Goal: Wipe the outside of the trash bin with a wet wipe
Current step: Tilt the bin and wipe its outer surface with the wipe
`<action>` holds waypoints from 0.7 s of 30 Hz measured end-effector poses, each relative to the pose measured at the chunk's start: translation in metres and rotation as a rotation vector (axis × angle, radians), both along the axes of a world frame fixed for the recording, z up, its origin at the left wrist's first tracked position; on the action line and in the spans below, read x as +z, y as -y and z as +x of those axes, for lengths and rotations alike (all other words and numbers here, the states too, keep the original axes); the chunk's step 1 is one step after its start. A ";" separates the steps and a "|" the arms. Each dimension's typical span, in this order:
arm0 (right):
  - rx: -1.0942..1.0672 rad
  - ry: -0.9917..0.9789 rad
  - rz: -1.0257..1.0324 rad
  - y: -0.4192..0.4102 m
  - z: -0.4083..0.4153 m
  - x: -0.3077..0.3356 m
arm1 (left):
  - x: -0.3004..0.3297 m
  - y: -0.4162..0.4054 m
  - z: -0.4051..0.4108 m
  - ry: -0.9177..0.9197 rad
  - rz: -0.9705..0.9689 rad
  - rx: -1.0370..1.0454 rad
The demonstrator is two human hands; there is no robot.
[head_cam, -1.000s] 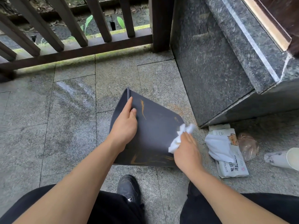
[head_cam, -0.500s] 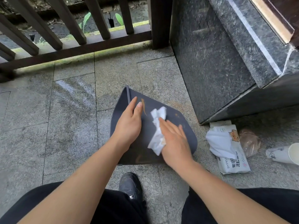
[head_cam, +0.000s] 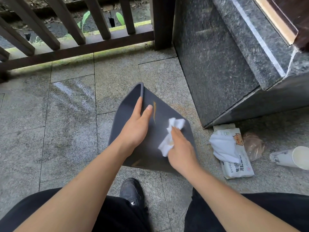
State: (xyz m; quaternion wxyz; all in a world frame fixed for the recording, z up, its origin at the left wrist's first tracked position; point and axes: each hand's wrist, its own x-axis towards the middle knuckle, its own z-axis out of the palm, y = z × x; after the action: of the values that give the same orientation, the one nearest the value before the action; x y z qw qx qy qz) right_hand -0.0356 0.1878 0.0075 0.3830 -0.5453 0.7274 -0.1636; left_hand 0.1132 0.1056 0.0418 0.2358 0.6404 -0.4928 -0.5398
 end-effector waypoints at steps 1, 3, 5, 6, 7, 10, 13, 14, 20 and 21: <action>0.054 0.057 -0.060 0.006 0.011 0.012 | -0.002 0.000 -0.002 0.004 -0.003 0.000; 0.145 0.183 -0.174 0.014 0.033 0.030 | -0.006 0.000 -0.004 0.009 -0.004 0.012; 0.175 0.233 -0.196 0.016 0.046 0.034 | -0.009 0.001 -0.004 0.009 -0.014 0.027; 0.206 0.208 -0.207 0.015 0.048 0.031 | -0.010 0.000 -0.002 0.014 -0.026 0.032; 0.256 0.152 -0.230 0.014 0.046 0.026 | -0.010 -0.002 -0.001 0.023 -0.039 0.032; 0.321 0.037 -0.253 0.008 0.030 0.002 | -0.010 -0.005 0.000 0.077 -0.064 0.031; 0.078 -0.077 -0.099 -0.009 0.000 -0.027 | -0.007 -0.005 0.003 0.168 -0.062 0.051; -0.006 -0.138 -0.014 -0.018 -0.013 -0.036 | -0.005 -0.005 0.002 0.166 -0.053 0.050; -0.166 -0.232 0.361 -0.041 -0.040 -0.060 | -0.006 -0.003 0.001 0.142 -0.044 -0.052; -0.193 -0.217 0.338 -0.040 -0.035 -0.059 | -0.006 -0.001 0.001 0.143 -0.042 -0.047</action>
State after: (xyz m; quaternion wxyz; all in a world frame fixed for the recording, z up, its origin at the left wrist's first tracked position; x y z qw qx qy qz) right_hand -0.0703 0.2278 -0.0510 0.3710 -0.4156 0.8303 -0.0157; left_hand 0.1141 0.1068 0.0359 0.2004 0.6605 -0.5347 -0.4875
